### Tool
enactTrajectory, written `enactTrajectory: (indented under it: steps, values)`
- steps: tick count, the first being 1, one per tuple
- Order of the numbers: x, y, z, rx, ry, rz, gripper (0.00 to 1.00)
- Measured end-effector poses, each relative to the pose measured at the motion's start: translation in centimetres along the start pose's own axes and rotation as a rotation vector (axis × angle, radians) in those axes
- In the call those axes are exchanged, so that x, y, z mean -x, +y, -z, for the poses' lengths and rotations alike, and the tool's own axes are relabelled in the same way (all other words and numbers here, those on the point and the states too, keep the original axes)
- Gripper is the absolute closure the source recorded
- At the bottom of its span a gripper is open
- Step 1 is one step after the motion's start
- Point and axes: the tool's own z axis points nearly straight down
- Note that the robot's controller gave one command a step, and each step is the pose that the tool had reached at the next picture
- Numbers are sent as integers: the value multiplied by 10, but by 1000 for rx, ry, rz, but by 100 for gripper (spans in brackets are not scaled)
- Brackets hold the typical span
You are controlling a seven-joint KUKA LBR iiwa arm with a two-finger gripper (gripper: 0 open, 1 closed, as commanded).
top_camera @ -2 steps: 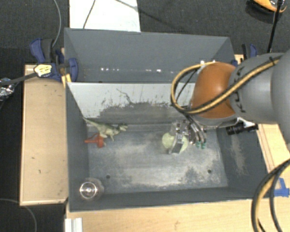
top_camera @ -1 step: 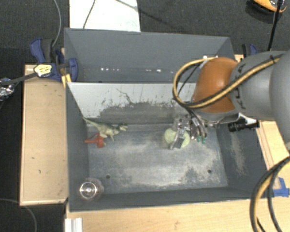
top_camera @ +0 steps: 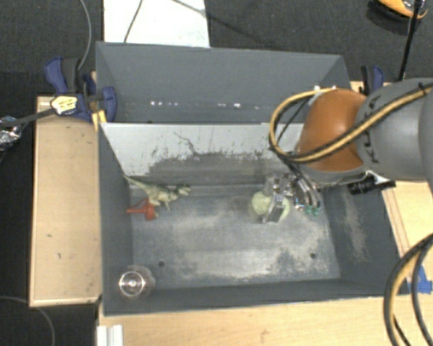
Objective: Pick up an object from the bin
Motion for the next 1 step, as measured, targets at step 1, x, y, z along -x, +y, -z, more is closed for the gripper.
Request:
enactTrajectory:
  steps: [1]
  values:
    - [-4,-28,0,0,3,-44,100]
